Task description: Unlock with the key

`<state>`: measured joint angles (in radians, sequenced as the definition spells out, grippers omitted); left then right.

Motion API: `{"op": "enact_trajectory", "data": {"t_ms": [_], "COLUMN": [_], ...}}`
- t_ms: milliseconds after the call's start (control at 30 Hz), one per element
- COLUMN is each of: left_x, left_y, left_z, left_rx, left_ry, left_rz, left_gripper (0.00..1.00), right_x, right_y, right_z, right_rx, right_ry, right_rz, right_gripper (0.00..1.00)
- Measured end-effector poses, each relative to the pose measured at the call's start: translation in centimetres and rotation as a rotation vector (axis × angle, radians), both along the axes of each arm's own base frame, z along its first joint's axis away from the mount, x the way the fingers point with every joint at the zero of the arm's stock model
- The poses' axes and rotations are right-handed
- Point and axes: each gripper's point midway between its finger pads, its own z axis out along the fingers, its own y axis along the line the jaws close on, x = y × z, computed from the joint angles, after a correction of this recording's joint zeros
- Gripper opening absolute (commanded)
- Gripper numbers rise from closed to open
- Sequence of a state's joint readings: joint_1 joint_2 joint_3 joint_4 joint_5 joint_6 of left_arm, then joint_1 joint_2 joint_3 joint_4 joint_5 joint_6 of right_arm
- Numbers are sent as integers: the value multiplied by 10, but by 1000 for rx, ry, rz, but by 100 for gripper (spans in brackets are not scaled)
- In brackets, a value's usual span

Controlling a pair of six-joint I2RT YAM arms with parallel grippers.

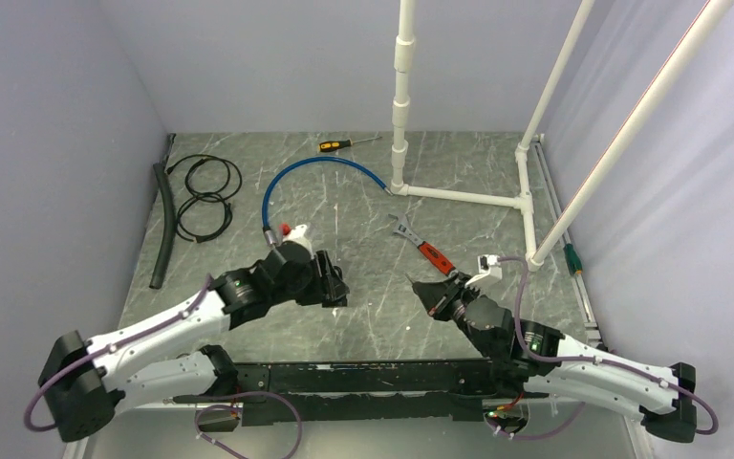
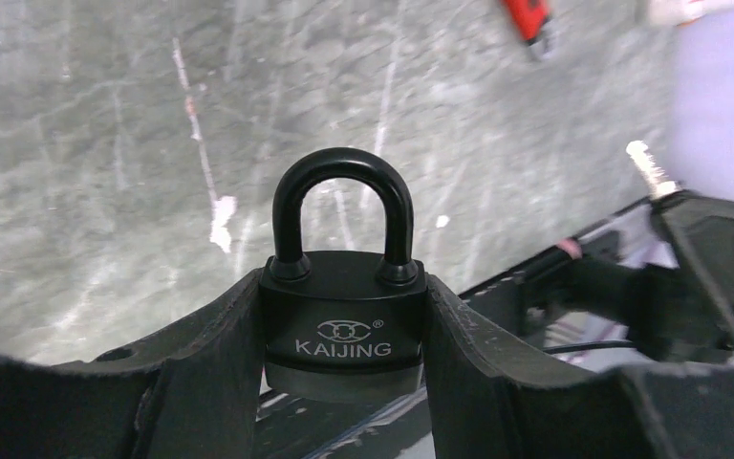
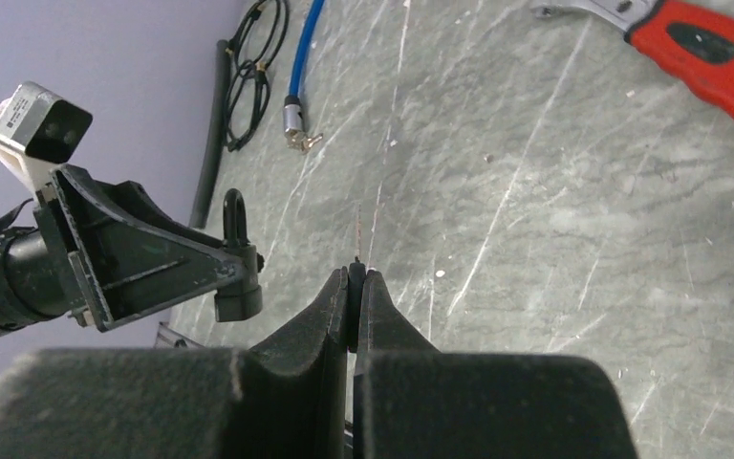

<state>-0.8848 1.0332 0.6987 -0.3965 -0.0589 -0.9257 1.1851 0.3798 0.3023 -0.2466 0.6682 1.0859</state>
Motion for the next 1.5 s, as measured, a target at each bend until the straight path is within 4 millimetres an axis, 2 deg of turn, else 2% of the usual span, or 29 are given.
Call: {"op": "enact_trajectory", "data": {"t_ms": [233, 400, 667, 900, 1000, 1133, 1200, 1333, 1500], "left_x": [-4, -3, -4, 2, 14, 33, 32, 27, 26], "left_y": [5, 17, 42, 58, 56, 49, 41, 24, 15], "left_z": [31, 43, 34, 11, 5, -14, -21, -12, 8], "left_rx": [-247, -370, -482, -542, -587, -608, -610, -661, -717], "left_ry": [-13, 0, 90, 218, 295, 446, 513, 554, 516], "left_rz": [137, 261, 455, 575, 582, 560, 517, 397, 293], "left_gripper": [0, 0, 0, 0, 0, 0, 0, 0, 0], "right_x": [-3, -6, -20, -36, -40, -41, -42, -45, -47], "right_y": [19, 34, 65, 90, 96, 102, 104, 111, 120], "right_z": [33, 39, 40, 33, 26, 25, 27, 25, 18], "right_rx": [-61, -87, -102, -137, -156, -156, -149, -151, -169], "right_ry": [-104, -151, -195, -226, -224, -226, -230, -230, -222], "right_rz": [116, 193, 329, 426, 446, 455, 458, 473, 486], "right_gripper": [0, 0, 0, 0, 0, 0, 0, 0, 0]}}
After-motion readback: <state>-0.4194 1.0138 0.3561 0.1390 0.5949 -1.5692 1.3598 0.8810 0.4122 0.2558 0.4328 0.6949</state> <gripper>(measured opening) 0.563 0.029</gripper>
